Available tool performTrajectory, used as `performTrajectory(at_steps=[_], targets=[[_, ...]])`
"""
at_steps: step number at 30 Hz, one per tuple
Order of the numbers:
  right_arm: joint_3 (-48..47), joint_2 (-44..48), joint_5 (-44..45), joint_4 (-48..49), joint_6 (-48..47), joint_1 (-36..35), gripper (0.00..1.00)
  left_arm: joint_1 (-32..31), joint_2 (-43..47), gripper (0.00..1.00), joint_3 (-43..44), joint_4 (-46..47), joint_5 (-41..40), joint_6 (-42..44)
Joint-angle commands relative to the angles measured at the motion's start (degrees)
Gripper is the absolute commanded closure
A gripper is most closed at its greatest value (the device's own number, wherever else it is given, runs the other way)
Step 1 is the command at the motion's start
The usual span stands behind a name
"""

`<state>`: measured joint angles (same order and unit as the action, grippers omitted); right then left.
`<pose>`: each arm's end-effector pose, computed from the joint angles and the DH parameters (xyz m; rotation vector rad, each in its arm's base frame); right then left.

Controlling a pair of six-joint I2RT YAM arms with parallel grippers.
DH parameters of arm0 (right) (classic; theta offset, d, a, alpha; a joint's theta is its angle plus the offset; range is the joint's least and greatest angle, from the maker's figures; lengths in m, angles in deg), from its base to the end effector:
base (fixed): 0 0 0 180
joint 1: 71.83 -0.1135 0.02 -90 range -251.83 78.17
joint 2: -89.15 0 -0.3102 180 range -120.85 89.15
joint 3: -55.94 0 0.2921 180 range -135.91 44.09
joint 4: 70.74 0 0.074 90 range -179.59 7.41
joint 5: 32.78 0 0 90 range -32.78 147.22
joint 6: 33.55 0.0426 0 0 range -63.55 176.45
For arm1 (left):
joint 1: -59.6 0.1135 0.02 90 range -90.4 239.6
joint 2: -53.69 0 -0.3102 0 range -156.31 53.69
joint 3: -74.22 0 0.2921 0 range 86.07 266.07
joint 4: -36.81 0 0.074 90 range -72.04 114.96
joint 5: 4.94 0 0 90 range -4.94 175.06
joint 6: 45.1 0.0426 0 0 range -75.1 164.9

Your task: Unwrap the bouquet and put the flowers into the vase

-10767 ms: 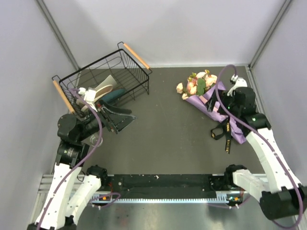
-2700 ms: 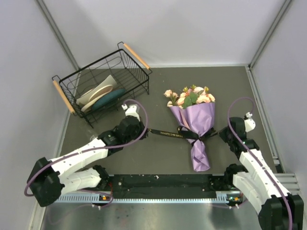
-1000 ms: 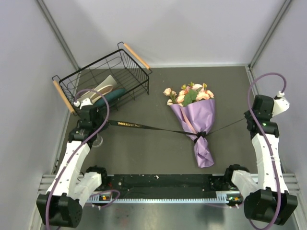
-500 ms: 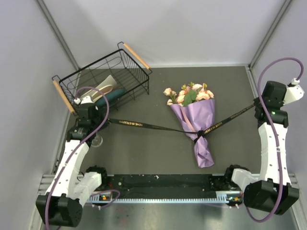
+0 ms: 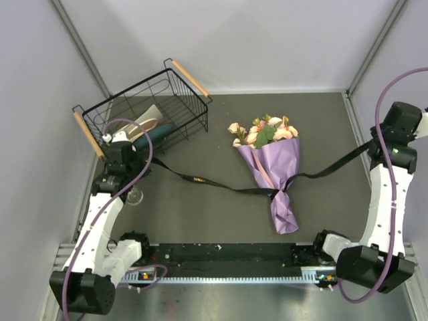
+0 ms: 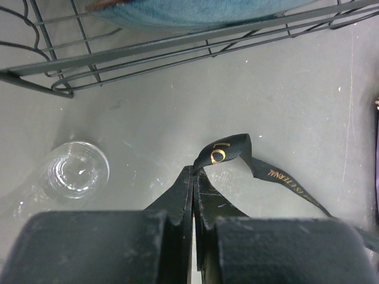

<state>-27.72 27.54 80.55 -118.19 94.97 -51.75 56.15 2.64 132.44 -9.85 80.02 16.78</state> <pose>0.2247 -0.1001 0.4475 1.1850 1.5877 -0.2013 0.2045 -0.0086 0.3172 -0.5295 2.2014 -0.1946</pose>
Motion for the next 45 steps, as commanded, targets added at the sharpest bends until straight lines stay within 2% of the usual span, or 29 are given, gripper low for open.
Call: performTrajectory(at_steps=[1, 5, 8, 9, 11, 14, 15, 16, 18, 19, 20, 21, 25, 26, 28, 29, 31, 32, 33, 36, 38, 41, 43, 45], targets=[[-3.42, -1.06, 1.09, -0.27, -1.26, 0.93, 1.0, 0.37, 0.24, 1.0, 4.51, 0.18, -1.73, 1.66], [-4.3, -1.5, 4.17, -1.67, -1.52, 3.3, 1.0, 0.45, 0.77, 1.0, 6.45, -0.88, -2.7, 2.54], [-4.65, -1.94, 9.35, -2.55, -3.01, 3.92, 1.0, 0.45, 1.21, 1.0, 7.07, -0.88, 1.94, 5.08], [-4.57, -1.94, 9.97, -2.9, -3.19, 3.92, 1.0, 0.37, 1.47, 1.0, 6.89, 0.08, 7.53, 6.22], [-3.87, -1.77, 8.84, -2.9, -2.41, 3.92, 1.0, 0.37, 2.26, 1.0, 6.19, 0.79, 11.26, 7.64], [-2.29, -1.33, 3.49, -3.08, -0.04, 3.92, 0.85, 0.37, 3.06, 0.97, 5.22, 3.34, 21.27, 9.66], [-0.98, -1.06, -1.4, -3.16, 0.76, 4.01, 0.68, 0.37, 3.41, 0.78, 5.14, 3.78, 27.74, 9.92], [-0.18, -0.71, -4.58, -3.08, 1.55, 3.83, 0.6, 0.37, 3.58, 0.65, 5.05, 5.26, 30.85, 10.19], [3.14, 0.6, -11.69, -2.73, 3.31, 3.22, 0.4, 0.1, 5.33, 0.53, 3.73, 7.9, 39.17, 9.75], [4.3, 1.13, -11.99, -2.73, 3.49, 0.61, 0.34, -0.25, 5.95, 0.35, 3.12, 10.09, 40.62, 9.4], [5.35, 1.92, -11.39, -2.64, 3.31, -1.42, 0.18, -1.47, 6.57, 0.3, 3.03, 10.89, 41.76, 9.05], [7.45, 3.23, -9.38, -2.64, 3.23, -4.14, 0.15, -2.35, 7.01, 0.18, 3.03, 11.25, 42.12, 8.7], [12.91, 7.19, -8.74, -2.2, 2.7, -17.15, 0.15, -9.46, 6.84, 0.19, 3.9, 12.39, 39.77, 7.29], [15.8, 7.98, -9.09, -1.5, 2.52, -23.7, 0.18, -14.26, 6.49, 0.21, 3.82, 13.53, 38.88, 6.68], [18.8, 10.96, -11.72, -0.01, 2.0, -28.93, 0.25, -19.91, 4.73, 0.28, 3.21, 15.72, 34.42, 4.66], [21.95, 12.2, -12.6, 0.26, 2.86, -32.43, 0.39, -25.42, 3.86, 0.35, 2.77, 18.61, 32.74, 3.78], [25.39, 15.88, -16.9, 0.35, 4.27, -34.4, 0.67, -30.02, 0.0, 0.42, 1.45, 21.96, 30.62, 0.18], [29.32, 16.94, -18.66, 0.52, 6.72, -34.75, 0.77, -33.87, -3.41, 0.46, 1.1, 24.24, 29.4, -1.22], [31.53, 17.83, -22.68, 0.96, 7.61, -35.45, 0.81, -35.74, -5.45, 0.46, 0.83, 27.83, 28.95, -3.41], [37.96, 17.84, -28.85, 3.33, 7.45, -37.47, 0.8, -43.47, -14.76, 0.46, 3.1, 32.42, 25.88, -4.84], [39.81, 17.66, -28.96, 3.43, 5.96, -38.7, 0.79, -47.95, -21.94, 0.47, 7.49, 32.7, 24.03, -4.67], [40.87, 20.37, -28.52, 4.04, 4.81, -39.5, 0.78, -51.13, -29.43, 0.5, 12.86, 33.22, 22.88, -4.93], [41.31, 21.26, -28.52, 4.39, 4.9, -39.5, 0.79, -51.75, -32.43, 0.56, 15.31, 34.27, 23.4, -6.68], [42.28, 20.65, -28.61, 4.74, 4.81, -39.5, 0.78, -51.75, -36.22, 0.58, 16.12, 36.02, 24.19, -8.96]])
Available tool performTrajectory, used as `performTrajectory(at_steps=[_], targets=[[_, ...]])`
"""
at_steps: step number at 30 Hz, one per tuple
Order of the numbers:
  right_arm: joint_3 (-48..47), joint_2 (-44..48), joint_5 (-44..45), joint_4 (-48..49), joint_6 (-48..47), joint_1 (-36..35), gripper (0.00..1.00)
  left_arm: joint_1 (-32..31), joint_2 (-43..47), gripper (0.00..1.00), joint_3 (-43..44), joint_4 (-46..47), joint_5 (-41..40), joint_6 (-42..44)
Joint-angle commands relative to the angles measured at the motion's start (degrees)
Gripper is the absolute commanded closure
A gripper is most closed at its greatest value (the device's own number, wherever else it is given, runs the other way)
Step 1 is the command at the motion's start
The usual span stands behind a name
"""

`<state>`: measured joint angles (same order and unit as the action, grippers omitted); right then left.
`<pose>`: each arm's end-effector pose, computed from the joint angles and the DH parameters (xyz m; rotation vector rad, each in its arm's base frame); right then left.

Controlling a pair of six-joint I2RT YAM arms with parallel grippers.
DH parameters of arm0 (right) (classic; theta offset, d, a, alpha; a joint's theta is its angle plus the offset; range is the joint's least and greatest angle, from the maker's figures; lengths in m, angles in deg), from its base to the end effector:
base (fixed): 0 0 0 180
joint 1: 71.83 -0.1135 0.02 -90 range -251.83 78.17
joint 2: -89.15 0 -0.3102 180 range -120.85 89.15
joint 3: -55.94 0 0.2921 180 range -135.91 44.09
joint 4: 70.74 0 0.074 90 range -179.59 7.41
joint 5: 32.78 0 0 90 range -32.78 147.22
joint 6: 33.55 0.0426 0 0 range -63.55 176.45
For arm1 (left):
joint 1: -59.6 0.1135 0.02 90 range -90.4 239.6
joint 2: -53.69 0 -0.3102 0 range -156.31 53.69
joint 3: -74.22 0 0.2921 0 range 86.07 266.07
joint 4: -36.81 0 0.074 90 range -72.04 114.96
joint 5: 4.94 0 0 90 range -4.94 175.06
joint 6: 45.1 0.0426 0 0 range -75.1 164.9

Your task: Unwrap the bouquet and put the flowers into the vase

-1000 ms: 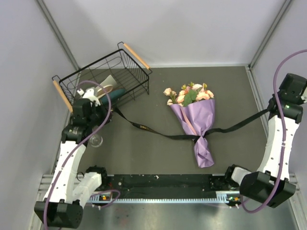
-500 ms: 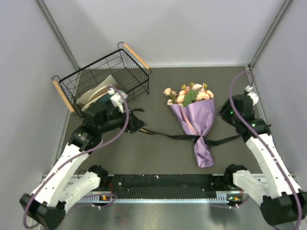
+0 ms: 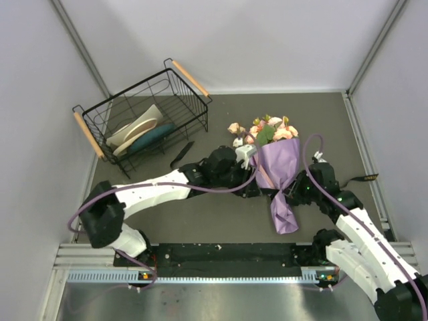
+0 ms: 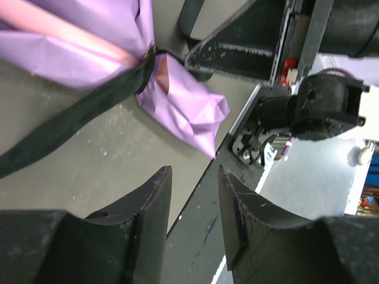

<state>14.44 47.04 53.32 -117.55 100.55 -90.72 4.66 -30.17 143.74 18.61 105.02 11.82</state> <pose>0.1512 0.0548 0.2326 0.5092 2.4281 0.5770 0.1983 -0.3079 0.2882 0.6738 2.2836 -1.2025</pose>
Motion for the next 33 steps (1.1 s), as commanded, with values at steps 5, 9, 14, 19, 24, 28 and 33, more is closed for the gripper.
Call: performTrajectory(at_steps=[5, 9, 14, 19, 24, 28, 33], targets=[[-0.84, -1.66, 0.11, 5.25, -4.98, -0.62, 0.76, -0.26, -7.98, 0.59, 5.0, 13.73, 1.56, -8.48], [-0.68, -2.63, -1.1, 6.66, -5.16, -0.62, 0.82, -0.26, -9.75, 0.61, 5.0, 15.4, 1.92, -10.07], [3.89, -4.39, -5.24, 10.25, -3.32, -1.93, 0.92, -0.26, -11.68, 0.62, 5.43, 16.02, 1.74, -10.95], [8.72, -4.38, -4.98, 11.93, -1.91, -2.9, 0.99, -0.26, -16.06, 0.63, 7.45, 18.3, 3.67, -12.44], [11.54, -7.8, -2.34, 14.22, -1.47, -2.99, 0.99, -0.26, -20.9, 0.66, 9.3, 21.81, 6.13, -16.05], [9.97, -7.38, -3.22, 13.78, -1.65, -2.9, 0.95, -0.34, -23.81, 0.73, 10.44, 21.56, 6.32, -15.79], [6.71, -3.08, -2.26, 9.75, -1.65, -2.9, 0.86, -0.35, -23.9, 0.75, 11.06, 17.87, 4.56, -12.45]])
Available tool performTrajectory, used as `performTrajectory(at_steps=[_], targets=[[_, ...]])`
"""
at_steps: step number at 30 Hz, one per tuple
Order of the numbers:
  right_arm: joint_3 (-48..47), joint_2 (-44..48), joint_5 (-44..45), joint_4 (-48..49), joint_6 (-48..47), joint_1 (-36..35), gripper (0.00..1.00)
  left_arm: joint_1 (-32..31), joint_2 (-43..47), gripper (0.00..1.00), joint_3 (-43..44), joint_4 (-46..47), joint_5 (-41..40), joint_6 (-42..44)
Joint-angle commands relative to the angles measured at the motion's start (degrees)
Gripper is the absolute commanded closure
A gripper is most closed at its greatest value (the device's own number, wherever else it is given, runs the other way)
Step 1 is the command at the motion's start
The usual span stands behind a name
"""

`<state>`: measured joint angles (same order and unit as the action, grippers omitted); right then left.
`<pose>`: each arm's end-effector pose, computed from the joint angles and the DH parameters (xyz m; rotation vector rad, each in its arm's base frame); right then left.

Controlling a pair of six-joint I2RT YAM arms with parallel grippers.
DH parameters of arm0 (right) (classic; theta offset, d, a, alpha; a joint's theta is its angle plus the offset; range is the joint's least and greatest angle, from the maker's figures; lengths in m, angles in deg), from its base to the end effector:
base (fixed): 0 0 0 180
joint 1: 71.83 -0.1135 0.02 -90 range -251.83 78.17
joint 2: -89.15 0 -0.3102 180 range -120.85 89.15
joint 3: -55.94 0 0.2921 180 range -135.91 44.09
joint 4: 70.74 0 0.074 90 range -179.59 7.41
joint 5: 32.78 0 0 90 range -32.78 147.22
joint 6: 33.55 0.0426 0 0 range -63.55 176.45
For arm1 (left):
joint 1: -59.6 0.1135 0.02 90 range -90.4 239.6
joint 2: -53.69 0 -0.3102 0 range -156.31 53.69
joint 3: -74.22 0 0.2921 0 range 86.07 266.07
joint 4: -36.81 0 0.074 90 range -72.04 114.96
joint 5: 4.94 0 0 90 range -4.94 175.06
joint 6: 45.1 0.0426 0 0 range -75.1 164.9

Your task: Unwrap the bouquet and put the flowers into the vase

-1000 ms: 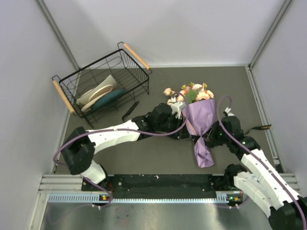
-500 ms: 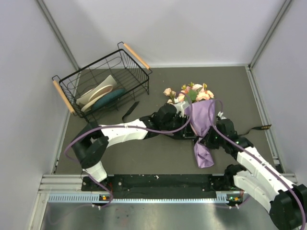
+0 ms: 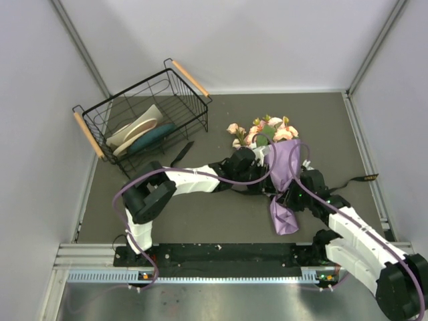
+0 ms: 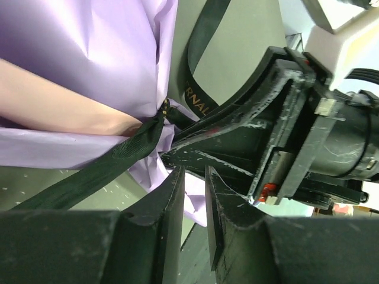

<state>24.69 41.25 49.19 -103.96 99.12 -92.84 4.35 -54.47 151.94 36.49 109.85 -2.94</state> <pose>0.1535 0.0653 0.1711 0.4138 2.5102 0.6417 0.2506 -0.3925 0.2026 0.4607 2.4090 -1.4162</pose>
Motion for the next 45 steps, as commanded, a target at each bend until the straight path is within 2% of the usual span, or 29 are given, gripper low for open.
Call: performTrajectory(at_steps=[1, 6, 11, 14, 16, 21, 22, 30, 39, 45], targets=[[-4.59, 3.77, 2.4, -4.73, -0.22, -0.87, 0.84, -0.04, 0.32, 0.75, 2.95, -0.36, -0.71, 3.0], [-7.49, 7.38, 7.06, -8.96, 1.7, -0.52, 0.75, -0.21, -0.3, 0.72, 3.92, -2.82, -1.24, 5.73], [-9.43, 7.3, 7.86, -9.05, 2.68, 1.59, 0.73, -1.18, -2.05, 0.71, 7.51, -6.51, -2.03, 10.56], [-9.61, 6.33, 7.77, -8.52, 1.19, 3.0, 0.78, -1.97, -3.46, 0.77, 10.5, -10.82, -4.75, 13.64], [-8.91, 5.89, 7.42, -7.56, 0.57, 3.87, 0.86, -2.5, -4.25, 0.78, 11.74, -13.18, -6.25, 15.04], [-4.87, 3.35, 1.1, -3.16, 0.65, 3.96, 0.96, -3.29, -6.09, 0.79, 14.73, -15.92, -8.79, 16.8], [-4.16, 3.16, 0.22, -2.2, 0.83, 3.96, 0.98, -3.38, -6.27, 0.82, 14.99, -16.53, -9.32, 17.24], [0.41, 2.9, 0.3, -0.26, 1.71, 3.96, 1.0, -4.08, -7.33, 0.85, 15.87, -19.7, -13.37, 19.62], [1.82, 3.87, -0.49, 0.01, 2.24, 3.96, 1.0, -4.43, -8.47, 0.66, 17.54, -19.88, -12.32, 20.94], [1.2, 3.78, -0.75, 0.1, 2.59, 3.96, 1.0, -4.52, -9.52, 0.61, 18.95, -19.7, -12.05, 21.73]])
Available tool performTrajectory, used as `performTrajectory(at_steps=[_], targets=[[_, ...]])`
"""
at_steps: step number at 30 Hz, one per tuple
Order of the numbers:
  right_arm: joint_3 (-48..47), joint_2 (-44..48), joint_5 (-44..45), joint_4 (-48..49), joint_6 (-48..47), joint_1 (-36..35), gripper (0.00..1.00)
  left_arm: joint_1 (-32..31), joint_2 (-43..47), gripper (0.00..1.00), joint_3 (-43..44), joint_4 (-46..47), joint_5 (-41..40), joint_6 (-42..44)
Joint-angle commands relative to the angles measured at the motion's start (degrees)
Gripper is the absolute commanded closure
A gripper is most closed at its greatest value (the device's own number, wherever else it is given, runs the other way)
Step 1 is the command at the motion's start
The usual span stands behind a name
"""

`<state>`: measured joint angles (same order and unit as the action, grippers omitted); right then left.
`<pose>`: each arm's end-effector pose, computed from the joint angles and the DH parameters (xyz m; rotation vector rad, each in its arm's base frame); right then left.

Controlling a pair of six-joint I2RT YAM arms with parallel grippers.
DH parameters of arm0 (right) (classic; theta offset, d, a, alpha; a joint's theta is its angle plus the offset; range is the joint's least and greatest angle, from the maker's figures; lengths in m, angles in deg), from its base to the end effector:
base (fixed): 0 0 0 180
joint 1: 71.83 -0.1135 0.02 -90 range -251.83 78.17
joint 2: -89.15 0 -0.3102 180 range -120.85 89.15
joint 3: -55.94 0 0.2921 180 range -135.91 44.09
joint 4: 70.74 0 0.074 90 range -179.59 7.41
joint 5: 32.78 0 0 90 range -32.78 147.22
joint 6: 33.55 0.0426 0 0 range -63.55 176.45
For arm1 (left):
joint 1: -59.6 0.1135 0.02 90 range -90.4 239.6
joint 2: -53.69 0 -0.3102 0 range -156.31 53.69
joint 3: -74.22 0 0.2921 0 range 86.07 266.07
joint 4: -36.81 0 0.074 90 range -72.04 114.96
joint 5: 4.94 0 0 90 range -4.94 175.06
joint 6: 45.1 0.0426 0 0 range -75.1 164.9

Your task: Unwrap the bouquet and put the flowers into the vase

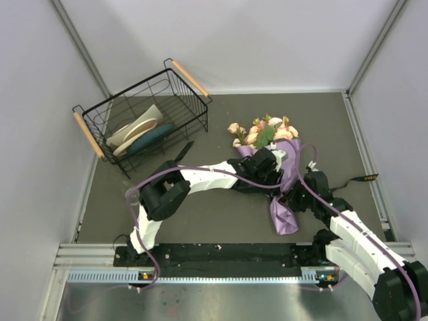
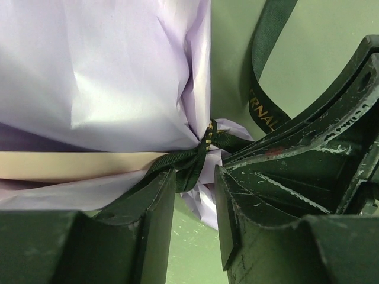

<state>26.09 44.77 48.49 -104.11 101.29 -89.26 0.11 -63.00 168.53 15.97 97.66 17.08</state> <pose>0.1497 0.0538 0.1710 0.5226 2.4540 0.6629 0.2528 -0.4472 0.2003 0.8061 2.3996 -0.9569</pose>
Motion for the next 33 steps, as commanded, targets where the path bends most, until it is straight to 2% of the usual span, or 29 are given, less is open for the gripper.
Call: performTrajectory(at_steps=[1, 7, 10, 13, 14, 16, 20, 28, 33], targets=[[-0.19, 0.26, -0.06, 0.25, 0.42, 0.38, 1.0, -0.28, -1.18, 0.61, 2.79, 0.65, 0.14, 1.88], [-0.46, 1.14, -0.41, 0.16, 1.48, 0.38, 1.0, -0.37, -2.41, 0.67, 3.24, 0.12, -0.29, 2.15], [-0.72, 1.58, 0.03, -0.1, 2.18, 0.38, 1.0, -0.28, -2.67, 0.73, 3.41, 0.03, -1.17, 2.41], [-1.33, 1.93, 1.17, -0.89, 2.71, 0.47, 1.0, -0.37, -2.15, 0.83, 3.06, -0.15, -2.14, 2.41], [-1.86, 2.1, 1.61, -1.59, 3.06, 0.38, 1.0, -0.37, -1.45, 0.93, 2.8, -0.23, -2.84, 2.33], [-2.39, 2.19, 2.84, -2.21, 3.32, 0.55, 0.98, -0.37, -0.57, 1.0, 1.75, 0.29, -3.72, 2.06], [-4.06, 2.19, 3.72, -3.18, 3.41, 2.22, 0.95, -0.37, 2.24, 1.0, -0.89, 3.36, -4.25, 1.01], [-9.42, 0.53, 2.58, -2.31, -4.13, 5.12, 0.79, -0.37, 3.39, 1.0, -5.2, 11.1, -0.65, -3.65], [-9.78, -3.86, -0.92, 1.39, -9.33, 5.21, 0.79, -0.37, 3.57, 1.0, -6.08, 14.27, 0.14, -5.76]])
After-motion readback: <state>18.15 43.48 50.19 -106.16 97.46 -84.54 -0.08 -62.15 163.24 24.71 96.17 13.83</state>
